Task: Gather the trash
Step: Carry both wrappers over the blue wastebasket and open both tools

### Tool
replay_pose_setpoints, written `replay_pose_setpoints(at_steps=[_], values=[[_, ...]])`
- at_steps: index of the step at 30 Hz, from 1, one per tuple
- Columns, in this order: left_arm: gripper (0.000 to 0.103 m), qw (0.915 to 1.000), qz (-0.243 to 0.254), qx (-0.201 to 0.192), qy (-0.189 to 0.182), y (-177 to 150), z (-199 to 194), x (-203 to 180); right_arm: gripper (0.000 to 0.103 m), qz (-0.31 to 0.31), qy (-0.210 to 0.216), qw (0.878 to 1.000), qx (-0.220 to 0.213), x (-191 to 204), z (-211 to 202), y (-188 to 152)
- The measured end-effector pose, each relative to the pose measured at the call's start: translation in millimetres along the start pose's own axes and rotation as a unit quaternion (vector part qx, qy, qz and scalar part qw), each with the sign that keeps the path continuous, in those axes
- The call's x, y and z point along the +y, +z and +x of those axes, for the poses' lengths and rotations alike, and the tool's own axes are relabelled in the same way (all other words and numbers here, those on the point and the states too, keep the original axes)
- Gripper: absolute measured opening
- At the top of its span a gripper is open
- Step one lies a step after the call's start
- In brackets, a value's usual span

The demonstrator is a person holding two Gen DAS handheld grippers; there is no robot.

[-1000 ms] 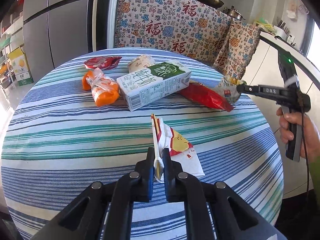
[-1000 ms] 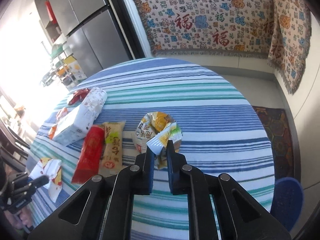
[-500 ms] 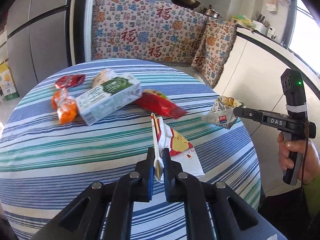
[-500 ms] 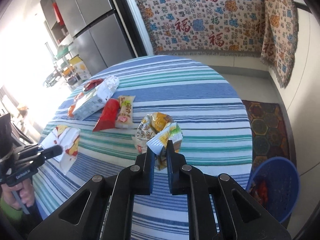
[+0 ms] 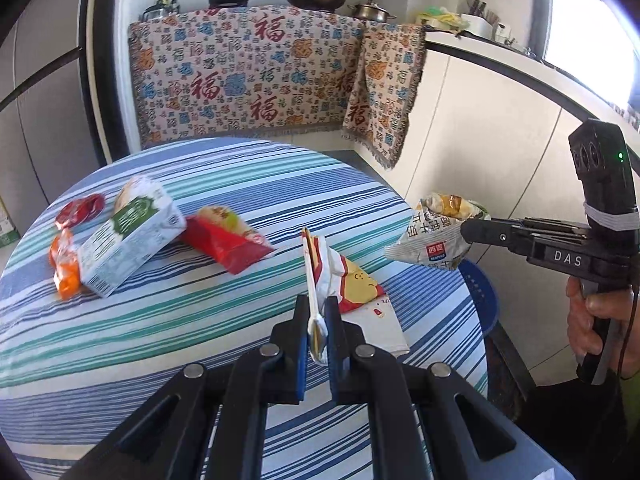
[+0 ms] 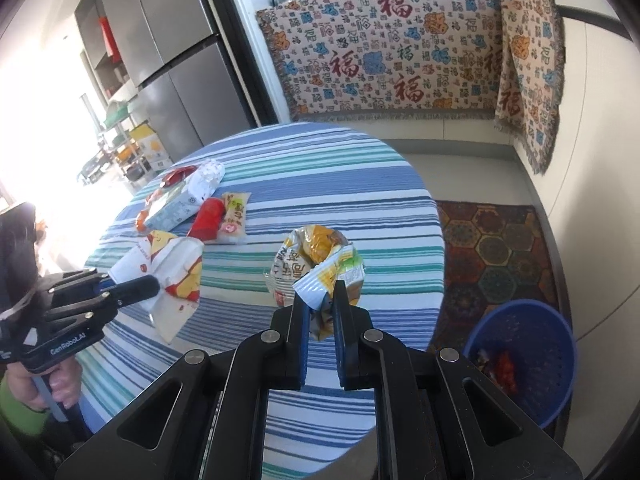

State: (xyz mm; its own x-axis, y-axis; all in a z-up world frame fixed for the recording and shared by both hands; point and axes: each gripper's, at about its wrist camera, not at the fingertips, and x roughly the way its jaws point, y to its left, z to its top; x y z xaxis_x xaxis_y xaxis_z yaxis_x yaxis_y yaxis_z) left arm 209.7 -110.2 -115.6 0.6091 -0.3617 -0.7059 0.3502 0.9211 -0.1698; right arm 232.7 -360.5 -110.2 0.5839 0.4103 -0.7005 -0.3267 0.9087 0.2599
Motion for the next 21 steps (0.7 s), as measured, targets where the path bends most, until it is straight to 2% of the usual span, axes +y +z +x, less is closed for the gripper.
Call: replay_pose_setpoints(at_steps=[11,15,21], values=[[0.008,0.9987,0.042,0.012,-0.026,16.3,26.1,-54.2,0.009,0.034,-0.035,0.999,-0.023,-43.7,-39.9,-6.3],[0.008,0.9971,0.052,0.014,-0.054,28.7,38.2,-79.3,0.009,0.046,-0.067,0.996,-0.027,-70.2,-56.0,-7.8],[0.008,0.9911,0.065,0.028,-0.113,56.2,71.4,-128.5,0.009,0.101,-0.12,0.987,-0.014,-135.7,-72.8,-16.3]])
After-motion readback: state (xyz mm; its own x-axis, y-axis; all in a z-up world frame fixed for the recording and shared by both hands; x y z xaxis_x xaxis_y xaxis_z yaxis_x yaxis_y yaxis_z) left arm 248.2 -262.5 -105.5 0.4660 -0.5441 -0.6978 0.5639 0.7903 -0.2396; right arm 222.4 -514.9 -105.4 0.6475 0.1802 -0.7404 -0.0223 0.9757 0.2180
